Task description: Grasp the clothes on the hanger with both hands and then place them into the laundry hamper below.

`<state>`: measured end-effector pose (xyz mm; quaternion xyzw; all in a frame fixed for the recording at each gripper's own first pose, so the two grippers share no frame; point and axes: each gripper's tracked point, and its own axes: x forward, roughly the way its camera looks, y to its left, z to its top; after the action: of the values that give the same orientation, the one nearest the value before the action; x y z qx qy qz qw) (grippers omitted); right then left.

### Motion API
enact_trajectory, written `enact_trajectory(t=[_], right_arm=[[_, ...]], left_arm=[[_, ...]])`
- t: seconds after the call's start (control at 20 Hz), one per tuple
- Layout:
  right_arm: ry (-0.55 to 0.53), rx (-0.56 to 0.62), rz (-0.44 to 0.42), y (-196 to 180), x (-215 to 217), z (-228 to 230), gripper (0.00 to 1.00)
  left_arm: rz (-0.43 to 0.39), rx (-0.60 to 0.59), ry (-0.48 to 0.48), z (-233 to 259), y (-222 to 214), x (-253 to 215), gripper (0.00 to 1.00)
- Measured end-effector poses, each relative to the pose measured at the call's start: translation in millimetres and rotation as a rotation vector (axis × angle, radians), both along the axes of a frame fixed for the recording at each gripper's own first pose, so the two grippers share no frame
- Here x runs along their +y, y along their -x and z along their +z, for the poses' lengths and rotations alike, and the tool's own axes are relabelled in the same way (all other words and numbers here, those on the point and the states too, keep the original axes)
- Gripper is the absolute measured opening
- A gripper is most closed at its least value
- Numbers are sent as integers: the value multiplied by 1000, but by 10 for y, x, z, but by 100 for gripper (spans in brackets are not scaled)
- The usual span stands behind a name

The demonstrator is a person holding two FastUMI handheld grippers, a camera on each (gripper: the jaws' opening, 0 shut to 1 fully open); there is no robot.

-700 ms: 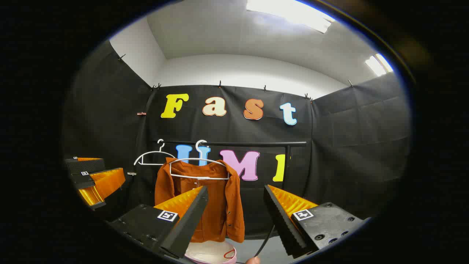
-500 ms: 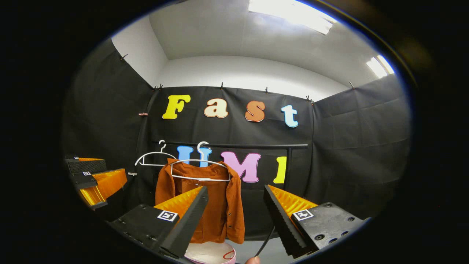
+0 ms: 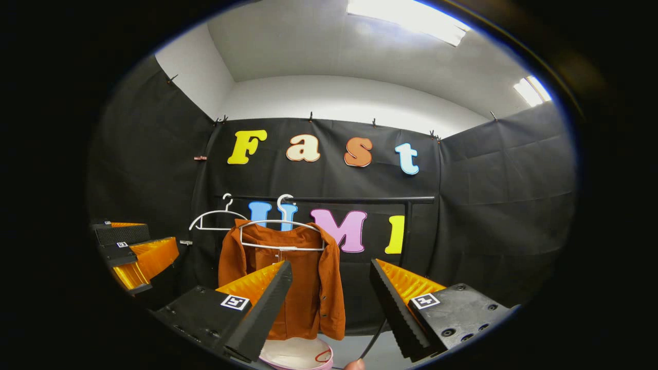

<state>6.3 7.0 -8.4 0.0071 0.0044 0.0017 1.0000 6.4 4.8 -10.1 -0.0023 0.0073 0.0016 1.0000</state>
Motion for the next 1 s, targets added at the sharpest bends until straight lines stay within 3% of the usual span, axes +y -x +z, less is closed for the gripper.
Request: enact_trajectory(t=[0.1,0.45,0.7,1.0], right_arm=[[-19,27,7,-45,46,-110,98],[-48,61,27,-390,127,-235,98],[-25,39,50,-842,180,-271,98],[-23,78,92,-1579,355,-696,98]], left_arm=[[2,19,-2,-85,-13,22,92],[-17,36,0,-207,-454,119,95],[-19,29,-24,-319,-1016,89,92],[31,36,-32,-515,-1793,162,95]])
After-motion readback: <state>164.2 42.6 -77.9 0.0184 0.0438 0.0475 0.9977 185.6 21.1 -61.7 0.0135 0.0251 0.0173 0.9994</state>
